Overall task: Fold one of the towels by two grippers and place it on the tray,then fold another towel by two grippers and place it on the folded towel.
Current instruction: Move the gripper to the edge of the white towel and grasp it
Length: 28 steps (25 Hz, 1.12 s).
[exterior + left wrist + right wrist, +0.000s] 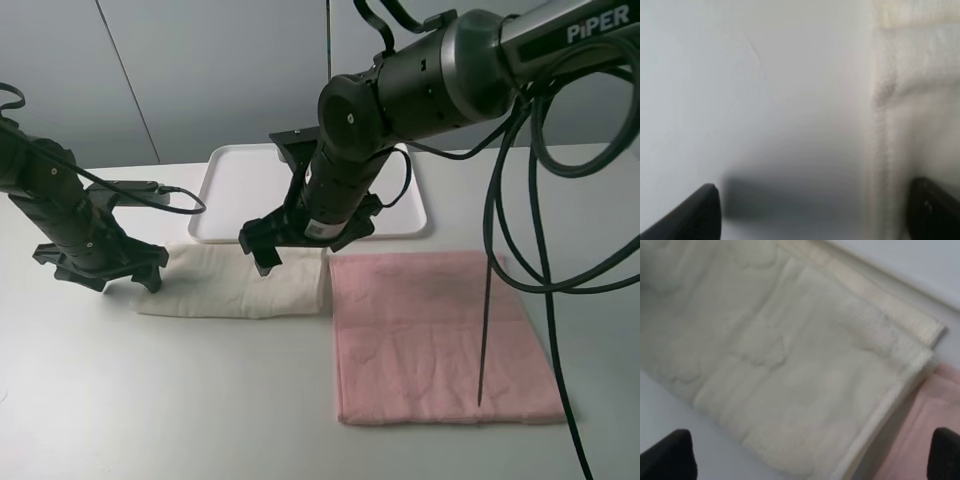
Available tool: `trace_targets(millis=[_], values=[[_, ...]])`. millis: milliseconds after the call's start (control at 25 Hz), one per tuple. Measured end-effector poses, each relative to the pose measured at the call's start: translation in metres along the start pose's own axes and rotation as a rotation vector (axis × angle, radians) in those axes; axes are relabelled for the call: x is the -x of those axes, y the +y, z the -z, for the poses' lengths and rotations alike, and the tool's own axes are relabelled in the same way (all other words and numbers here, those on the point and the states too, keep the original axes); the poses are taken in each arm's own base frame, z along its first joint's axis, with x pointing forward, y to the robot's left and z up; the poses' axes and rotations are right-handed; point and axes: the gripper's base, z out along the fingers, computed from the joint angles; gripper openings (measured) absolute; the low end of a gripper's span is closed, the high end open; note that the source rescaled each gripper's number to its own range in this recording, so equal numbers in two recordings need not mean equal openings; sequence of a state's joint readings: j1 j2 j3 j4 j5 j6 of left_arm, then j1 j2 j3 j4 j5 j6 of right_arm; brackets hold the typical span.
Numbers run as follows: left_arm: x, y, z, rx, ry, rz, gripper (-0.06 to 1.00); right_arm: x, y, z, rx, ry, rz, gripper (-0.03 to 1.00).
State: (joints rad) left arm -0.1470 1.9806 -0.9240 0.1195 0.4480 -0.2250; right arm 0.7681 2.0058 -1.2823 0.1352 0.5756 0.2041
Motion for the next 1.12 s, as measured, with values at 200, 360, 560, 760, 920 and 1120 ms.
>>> trace_targets(millis=[200, 360, 560, 760, 920, 1120], values=[[-0.008, 0.002, -0.002, -0.006, -0.032, 0.004, 0.96, -0.002, 0.0, -0.008, 0.012, 0.026, -0.026, 1.0], [-0.012, 0.003, -0.003, -0.007, -0.04, 0.014, 0.96, -0.005, -0.001, -0.017, 0.013, 0.05, -0.043, 1.0], [-0.018, 0.009, -0.005, -0.007, -0.049, 0.043, 0.96, -0.001, -0.012, -0.024, 0.045, 0.093, -0.091, 1.0], [-0.021, 0.023, -0.005, -0.004, -0.022, 0.118, 0.97, 0.005, -0.02, -0.028, 0.049, 0.101, -0.1, 1.0], [-0.023, 0.025, -0.004, -0.002, -0.005, 0.12, 0.97, 0.01, -0.018, -0.033, 0.064, 0.104, -0.098, 1.0], [-0.024, 0.026, -0.004, 0.001, 0.004, 0.124, 0.97, 0.018, -0.014, -0.043, 0.099, 0.11, -0.114, 1.0]])
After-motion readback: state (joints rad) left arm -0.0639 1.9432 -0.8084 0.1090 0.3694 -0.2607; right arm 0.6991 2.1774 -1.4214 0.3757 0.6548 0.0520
